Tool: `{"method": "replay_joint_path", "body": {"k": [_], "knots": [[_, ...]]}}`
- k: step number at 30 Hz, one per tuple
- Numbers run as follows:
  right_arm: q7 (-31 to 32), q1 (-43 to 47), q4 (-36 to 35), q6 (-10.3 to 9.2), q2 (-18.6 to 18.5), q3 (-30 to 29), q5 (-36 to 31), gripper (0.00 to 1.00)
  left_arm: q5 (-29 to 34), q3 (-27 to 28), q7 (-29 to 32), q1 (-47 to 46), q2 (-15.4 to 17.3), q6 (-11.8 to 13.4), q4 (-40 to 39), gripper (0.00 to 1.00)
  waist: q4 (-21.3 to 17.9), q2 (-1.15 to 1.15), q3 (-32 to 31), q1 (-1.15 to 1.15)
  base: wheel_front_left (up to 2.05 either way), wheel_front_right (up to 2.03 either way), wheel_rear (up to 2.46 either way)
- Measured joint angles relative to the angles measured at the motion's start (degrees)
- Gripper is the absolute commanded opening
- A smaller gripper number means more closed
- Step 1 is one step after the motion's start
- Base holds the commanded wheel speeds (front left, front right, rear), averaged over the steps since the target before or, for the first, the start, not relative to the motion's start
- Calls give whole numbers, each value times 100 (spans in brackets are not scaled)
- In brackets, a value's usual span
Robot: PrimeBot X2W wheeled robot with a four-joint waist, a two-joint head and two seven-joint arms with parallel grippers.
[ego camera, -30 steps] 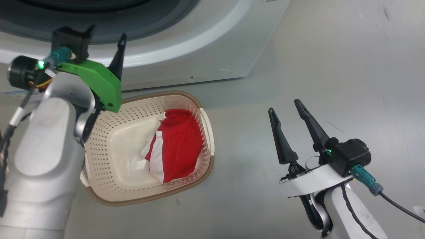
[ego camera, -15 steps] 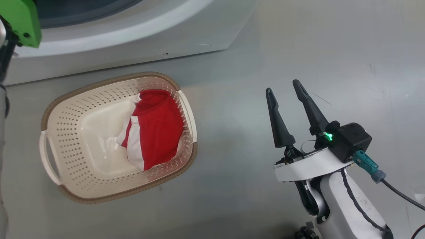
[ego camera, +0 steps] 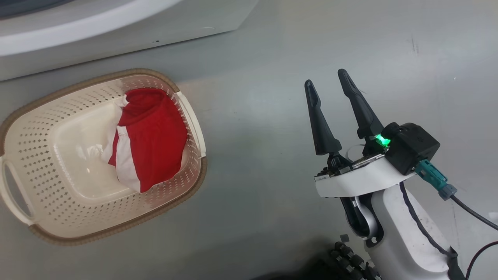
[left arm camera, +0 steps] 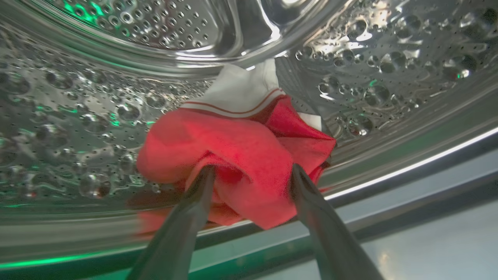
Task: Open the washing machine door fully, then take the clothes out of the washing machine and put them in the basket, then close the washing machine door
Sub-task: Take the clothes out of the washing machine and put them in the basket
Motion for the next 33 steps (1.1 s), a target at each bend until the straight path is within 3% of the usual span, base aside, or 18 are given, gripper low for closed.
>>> {"method": "replay_joint_path", "body": {"k": [9, 14, 15, 17, 18, 26, 33], "knots": [[0, -124, -11, -93, 1, 69, 163, 100, -1, 112, 447, -435, 180, 15, 307, 100, -218, 0, 261, 0, 0, 0, 0], [0, -195, -11, -121, 1, 69, 178, 100, 32, 113, 725, -628, 201, 169, 428, 97, -279, 0, 342, 0, 0, 0, 0], [0, -201, -9, -121, 2, 70, 178, 100, 31, 114, 751, -653, 181, 194, 455, 61, -287, 0, 349, 0, 0, 0, 0], [0, -215, -9, -126, 1, 71, 180, 100, 13, 149, 856, -677, 145, 218, 524, 24, -296, 0, 356, -1, 0, 0, 0], [0, -222, -9, -131, 1, 75, 182, 100, 13, 153, 889, -680, 145, 218, 527, 0, -300, 0, 358, -1, 0, 0, 0], [0, -324, -2, -144, 1, 98, 227, 100, -63, 215, 959, -739, 125, 261, 572, 0, -327, 0, 376, -1, 0, 0, 0], [0, -327, 53, -151, 1, 57, 225, 100, -172, 237, 600, -742, 62, 201, 662, 0, -292, 0, 311, -1, 0, 0, 0]]}}
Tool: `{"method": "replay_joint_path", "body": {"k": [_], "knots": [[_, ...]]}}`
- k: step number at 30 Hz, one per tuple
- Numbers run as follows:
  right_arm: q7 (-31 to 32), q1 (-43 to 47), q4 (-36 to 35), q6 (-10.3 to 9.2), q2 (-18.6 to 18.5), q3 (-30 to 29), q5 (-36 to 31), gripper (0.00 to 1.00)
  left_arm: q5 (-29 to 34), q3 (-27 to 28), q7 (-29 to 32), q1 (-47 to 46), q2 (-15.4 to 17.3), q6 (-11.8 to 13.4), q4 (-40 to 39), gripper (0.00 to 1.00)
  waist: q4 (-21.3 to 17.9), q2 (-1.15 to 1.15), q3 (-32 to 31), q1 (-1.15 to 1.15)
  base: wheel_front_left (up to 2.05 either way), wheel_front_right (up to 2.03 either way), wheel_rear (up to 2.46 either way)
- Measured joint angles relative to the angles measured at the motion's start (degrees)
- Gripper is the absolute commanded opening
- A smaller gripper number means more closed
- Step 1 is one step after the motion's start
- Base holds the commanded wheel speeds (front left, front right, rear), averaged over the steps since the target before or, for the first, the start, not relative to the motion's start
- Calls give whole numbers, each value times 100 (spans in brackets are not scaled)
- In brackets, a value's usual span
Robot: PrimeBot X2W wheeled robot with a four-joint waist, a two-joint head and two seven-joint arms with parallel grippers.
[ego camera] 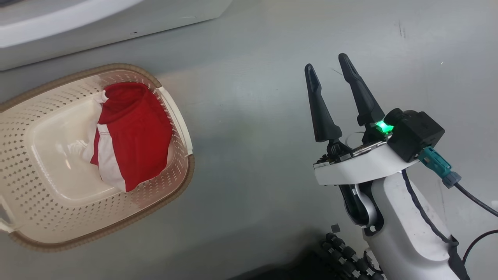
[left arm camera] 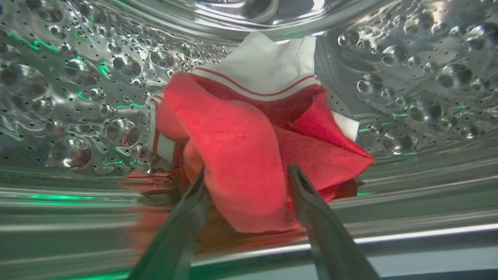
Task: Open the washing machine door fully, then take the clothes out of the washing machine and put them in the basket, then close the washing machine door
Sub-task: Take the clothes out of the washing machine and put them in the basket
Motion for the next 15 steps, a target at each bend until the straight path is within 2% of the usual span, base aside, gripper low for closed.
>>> {"method": "replay_joint_path", "body": {"k": [15], "knots": [[0, 1, 175, 1, -1, -194, -222, 100, -211, 33, -1270, 155, -183, -169, -189, 0, 271, 0, -343, 0, 0, 0, 0]]}}
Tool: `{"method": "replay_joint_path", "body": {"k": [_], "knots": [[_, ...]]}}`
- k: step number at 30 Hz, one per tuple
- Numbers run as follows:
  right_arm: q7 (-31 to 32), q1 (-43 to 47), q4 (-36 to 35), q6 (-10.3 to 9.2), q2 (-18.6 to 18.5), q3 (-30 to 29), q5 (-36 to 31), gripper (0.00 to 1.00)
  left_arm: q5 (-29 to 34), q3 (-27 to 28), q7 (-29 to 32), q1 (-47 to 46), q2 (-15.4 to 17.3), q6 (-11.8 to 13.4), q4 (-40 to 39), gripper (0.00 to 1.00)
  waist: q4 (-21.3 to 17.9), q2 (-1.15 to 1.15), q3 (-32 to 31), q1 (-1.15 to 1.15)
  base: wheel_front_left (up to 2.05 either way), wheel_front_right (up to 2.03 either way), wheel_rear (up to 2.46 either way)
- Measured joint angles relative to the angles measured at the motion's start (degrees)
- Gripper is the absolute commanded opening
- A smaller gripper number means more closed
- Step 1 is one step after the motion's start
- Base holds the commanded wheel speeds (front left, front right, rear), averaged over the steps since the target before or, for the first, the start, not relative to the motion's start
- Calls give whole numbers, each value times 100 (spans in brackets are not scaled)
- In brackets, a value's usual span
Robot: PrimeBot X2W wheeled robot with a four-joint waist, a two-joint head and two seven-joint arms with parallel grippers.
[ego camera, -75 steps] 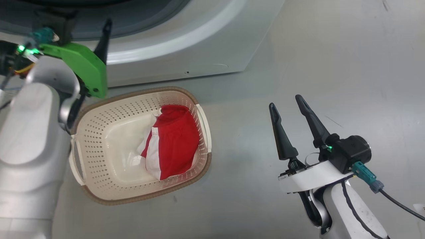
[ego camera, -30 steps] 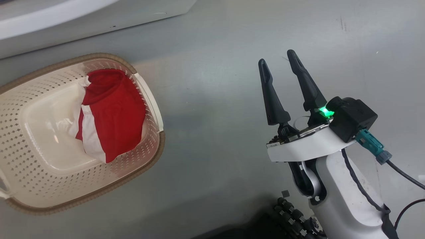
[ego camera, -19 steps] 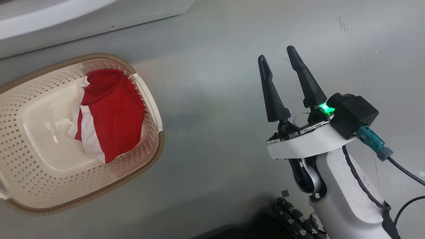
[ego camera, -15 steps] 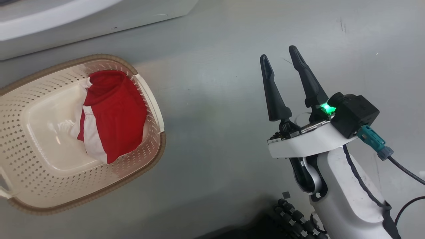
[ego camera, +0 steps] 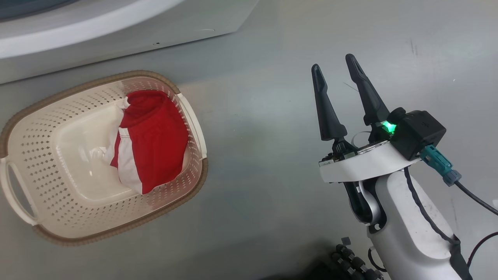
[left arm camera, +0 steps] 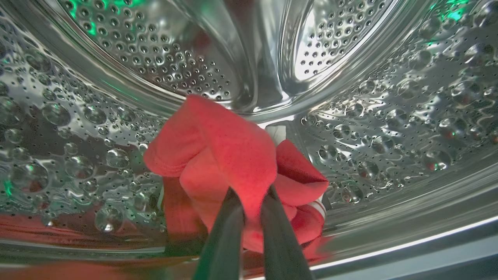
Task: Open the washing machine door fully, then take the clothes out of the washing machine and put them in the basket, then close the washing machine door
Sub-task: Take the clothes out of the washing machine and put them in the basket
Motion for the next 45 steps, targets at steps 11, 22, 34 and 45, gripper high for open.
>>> {"method": "replay_joint_path", "body": {"k": [11, 22, 34, 45], "knots": [[0, 96, 159, 8, -1, -136, -198, 100, -85, 13, -1345, 736, -360, -32, -380, 0, 200, 0, -389, 0, 0, 0, 0], [0, 451, 342, 35, -2, -379, -493, 100, -207, 36, -2594, 1718, -900, -24, -790, 0, 459, 0, -886, 0, 0, 0, 0], [0, 865, 461, 109, -1, -468, -556, 100, -165, -13, -3254, 2793, -1241, 145, -1433, 0, 772, 0, -1586, 0, 0, 0, 0], [0, 1267, 516, 118, -1, -556, -563, 100, 234, -40, -3255, 3687, -1434, 438, -2677, 0, 1010, 0, -2284, 0, 0, 0, 0]]}}
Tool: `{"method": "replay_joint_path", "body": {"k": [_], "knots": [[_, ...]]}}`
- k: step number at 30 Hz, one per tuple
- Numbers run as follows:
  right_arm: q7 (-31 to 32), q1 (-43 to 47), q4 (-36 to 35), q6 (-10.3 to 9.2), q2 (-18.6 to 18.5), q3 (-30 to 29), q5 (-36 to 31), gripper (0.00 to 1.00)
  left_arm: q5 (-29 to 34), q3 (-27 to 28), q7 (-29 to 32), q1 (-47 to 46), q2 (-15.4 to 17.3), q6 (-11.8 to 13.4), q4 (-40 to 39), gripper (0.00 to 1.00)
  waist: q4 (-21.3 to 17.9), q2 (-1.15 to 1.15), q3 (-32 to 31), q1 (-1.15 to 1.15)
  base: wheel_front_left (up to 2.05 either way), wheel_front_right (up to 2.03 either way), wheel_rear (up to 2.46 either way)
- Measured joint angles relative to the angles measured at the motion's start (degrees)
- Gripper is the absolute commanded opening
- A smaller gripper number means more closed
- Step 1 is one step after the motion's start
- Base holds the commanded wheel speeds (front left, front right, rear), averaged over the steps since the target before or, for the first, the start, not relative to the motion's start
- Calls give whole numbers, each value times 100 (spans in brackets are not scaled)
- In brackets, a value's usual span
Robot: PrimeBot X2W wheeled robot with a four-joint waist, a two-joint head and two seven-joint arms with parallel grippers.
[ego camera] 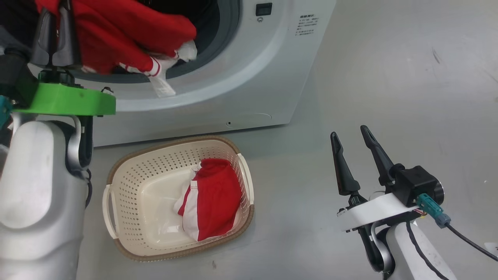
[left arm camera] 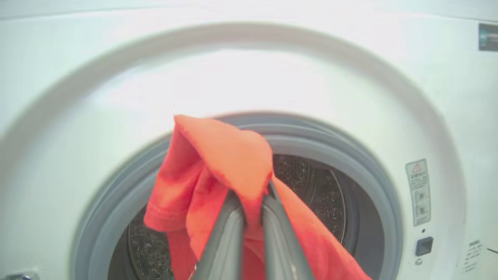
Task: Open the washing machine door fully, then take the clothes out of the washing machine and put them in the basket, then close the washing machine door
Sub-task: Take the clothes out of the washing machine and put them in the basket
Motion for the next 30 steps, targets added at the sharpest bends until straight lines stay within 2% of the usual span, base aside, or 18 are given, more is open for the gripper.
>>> {"method": "replay_joint_path", "body": {"k": [6, 14, 20, 30], "knots": [[0, 220, 13, 1, 1, -9, 0, 100, 189, -3, -1, 399, -161, 94, -811, 0, 125, 0, -319, 0, 0, 0, 0], [0, 461, 9, 0, 2, -11, -1, 100, 178, -58, -1, 1306, -325, 252, -1289, 0, 310, 0, -649, 0, 0, 0, 0], [0, 531, -4, 52, 2, 94, -26, 100, 120, -300, 0, 2183, -343, 298, -1158, 0, 381, 0, -737, 0, 0, 0, 0], [0, 530, -143, 97, 3, 198, -26, 100, 71, -389, 9, 3064, -376, 453, -699, 0, 171, 0, -605, 0, 0, 0, 0]]}}
